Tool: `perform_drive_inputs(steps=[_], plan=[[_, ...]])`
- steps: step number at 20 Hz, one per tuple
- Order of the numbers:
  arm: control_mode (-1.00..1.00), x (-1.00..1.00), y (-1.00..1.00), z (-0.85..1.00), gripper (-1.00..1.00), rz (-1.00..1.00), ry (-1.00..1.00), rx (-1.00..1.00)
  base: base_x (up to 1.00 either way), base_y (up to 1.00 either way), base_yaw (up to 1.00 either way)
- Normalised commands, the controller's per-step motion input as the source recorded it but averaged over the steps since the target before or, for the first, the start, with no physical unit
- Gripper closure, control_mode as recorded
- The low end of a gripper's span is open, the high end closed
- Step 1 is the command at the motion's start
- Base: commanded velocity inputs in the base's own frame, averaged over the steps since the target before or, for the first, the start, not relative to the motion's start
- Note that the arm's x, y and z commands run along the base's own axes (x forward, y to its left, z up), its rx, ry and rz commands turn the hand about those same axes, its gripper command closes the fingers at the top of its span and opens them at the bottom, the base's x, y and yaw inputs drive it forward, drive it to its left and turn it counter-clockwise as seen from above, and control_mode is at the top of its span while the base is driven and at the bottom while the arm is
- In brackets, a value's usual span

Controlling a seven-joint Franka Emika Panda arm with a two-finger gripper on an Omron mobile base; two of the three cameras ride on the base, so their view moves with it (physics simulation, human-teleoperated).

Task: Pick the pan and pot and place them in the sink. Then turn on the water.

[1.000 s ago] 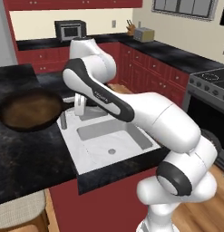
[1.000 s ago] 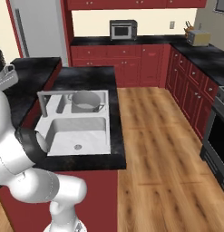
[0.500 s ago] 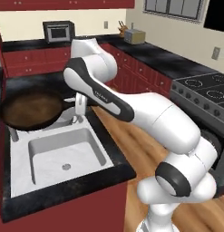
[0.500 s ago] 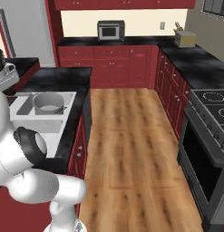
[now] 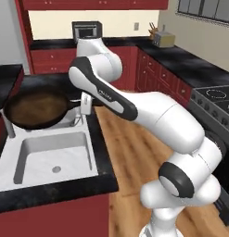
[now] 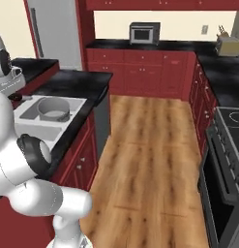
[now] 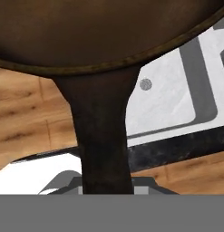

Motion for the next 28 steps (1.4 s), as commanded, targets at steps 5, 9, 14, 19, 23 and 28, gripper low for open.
perform_drive_inputs(steps=[5,9,14,19,23,28], plan=[[1.0,0.0,0.0,0.0,1.0,0.0,0.0,0.0,0.23,-0.88,0.43],[1.0,0.0,0.0,0.0,1.0,0.0,0.0,0.0,0.01,-0.98,0.45],[1.0,0.0,0.0,0.0,1.0,0.0,0.0,0.0,0.0,-0.67,0.32],[1.0,0.0,0.0,0.0,1.0,0.0,0.0,0.0,0.1,0.36,0.08],[1.0,0.0,0.0,0.0,1.0,0.0,0.0,0.0,0.29,0.79,0.02],[1.0,0.0,0.0,0.0,1.0,0.0,0.0,0.0,0.79,0.69,0.11]])
